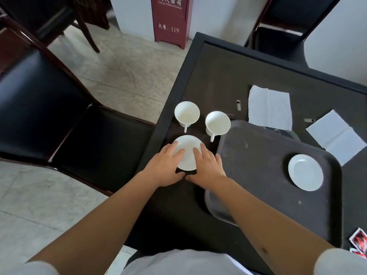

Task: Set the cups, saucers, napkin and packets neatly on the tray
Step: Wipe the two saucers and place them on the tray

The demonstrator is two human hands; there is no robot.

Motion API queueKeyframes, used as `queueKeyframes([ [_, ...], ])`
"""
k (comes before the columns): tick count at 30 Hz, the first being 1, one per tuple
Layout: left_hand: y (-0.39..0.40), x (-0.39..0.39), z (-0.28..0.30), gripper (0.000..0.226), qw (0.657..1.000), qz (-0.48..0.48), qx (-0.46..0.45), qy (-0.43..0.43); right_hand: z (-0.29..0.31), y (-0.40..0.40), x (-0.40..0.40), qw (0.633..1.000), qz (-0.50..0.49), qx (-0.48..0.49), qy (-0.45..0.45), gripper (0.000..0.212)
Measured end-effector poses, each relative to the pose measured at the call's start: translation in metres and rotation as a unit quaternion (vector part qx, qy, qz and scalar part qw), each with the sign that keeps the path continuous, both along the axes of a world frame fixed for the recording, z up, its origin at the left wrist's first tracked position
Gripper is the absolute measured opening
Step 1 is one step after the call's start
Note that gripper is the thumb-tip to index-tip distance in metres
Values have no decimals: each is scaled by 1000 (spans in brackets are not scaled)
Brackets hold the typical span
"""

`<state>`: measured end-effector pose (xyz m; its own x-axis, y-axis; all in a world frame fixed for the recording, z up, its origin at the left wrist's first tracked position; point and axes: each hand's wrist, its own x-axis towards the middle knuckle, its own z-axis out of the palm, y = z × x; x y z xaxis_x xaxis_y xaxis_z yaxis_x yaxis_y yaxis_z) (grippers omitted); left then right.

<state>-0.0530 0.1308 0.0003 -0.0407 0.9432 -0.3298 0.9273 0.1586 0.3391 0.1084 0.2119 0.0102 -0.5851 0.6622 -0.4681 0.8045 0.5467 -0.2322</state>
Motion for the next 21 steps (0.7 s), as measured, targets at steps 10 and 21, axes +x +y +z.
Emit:
queueKeyframes([
  [10, 28, -11, -18, 93, 998, -49, -4, -25, -23, 21, -9, 1000, -13, 15, 11, 120],
  [21, 38, -11, -11, 93, 997, -61, -43, -15, -23, 32, -6, 999, 2, -47, -2, 117],
])
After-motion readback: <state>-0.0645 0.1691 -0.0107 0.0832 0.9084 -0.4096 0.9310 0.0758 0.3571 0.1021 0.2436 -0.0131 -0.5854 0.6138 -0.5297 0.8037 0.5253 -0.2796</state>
